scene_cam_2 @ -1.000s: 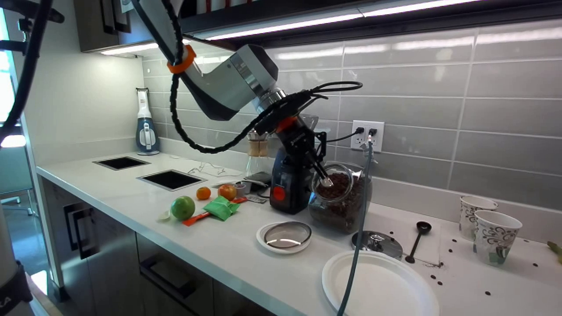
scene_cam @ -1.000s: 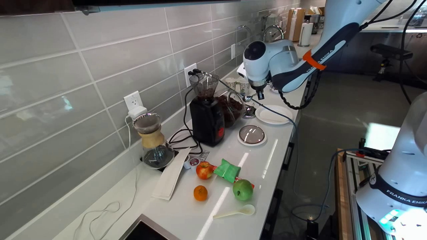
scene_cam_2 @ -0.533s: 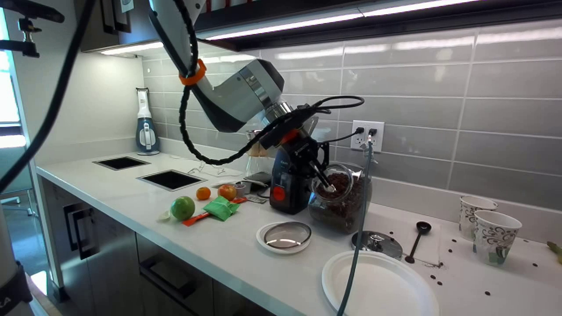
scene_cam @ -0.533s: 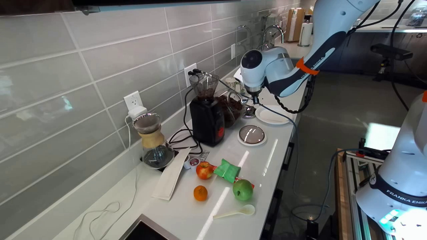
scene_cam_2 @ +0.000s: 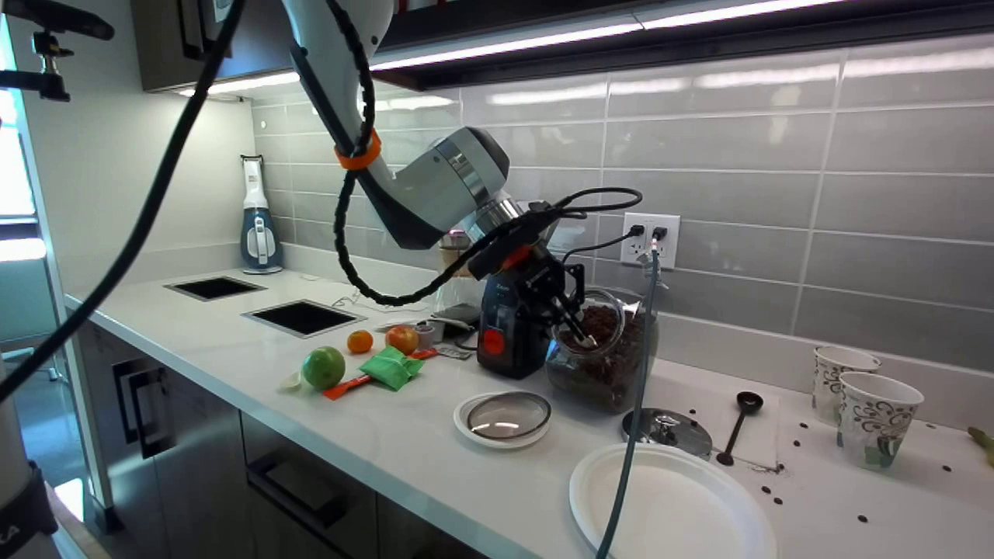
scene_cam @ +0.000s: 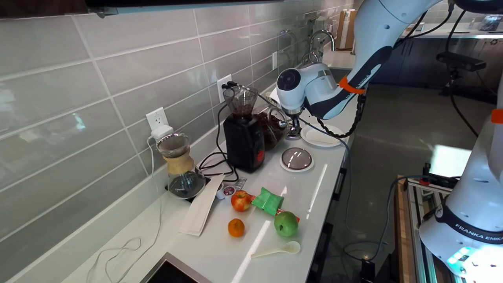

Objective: Take a scoop of coffee grounds and place them in the coffee blender

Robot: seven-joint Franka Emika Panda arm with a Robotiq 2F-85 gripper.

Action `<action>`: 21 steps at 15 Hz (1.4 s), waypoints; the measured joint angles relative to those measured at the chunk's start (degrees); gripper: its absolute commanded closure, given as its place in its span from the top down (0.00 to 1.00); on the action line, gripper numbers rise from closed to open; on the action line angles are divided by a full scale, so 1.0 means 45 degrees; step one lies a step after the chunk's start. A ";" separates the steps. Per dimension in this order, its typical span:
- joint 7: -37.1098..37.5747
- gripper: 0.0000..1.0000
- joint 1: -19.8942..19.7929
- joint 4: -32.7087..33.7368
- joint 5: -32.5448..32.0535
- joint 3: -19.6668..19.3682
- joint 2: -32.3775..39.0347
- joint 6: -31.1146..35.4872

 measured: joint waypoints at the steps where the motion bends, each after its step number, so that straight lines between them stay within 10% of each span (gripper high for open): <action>1: 0.0070 0.01 0.0027 0.0087 -0.0050 0.0034 0.0148 0.0001; 9: 0.0609 0.01 0.0214 0.0641 -0.0496 0.0194 0.1026 0.0004; 21: 0.0386 0.91 0.0288 0.0782 -0.0262 0.0548 0.1244 0.0004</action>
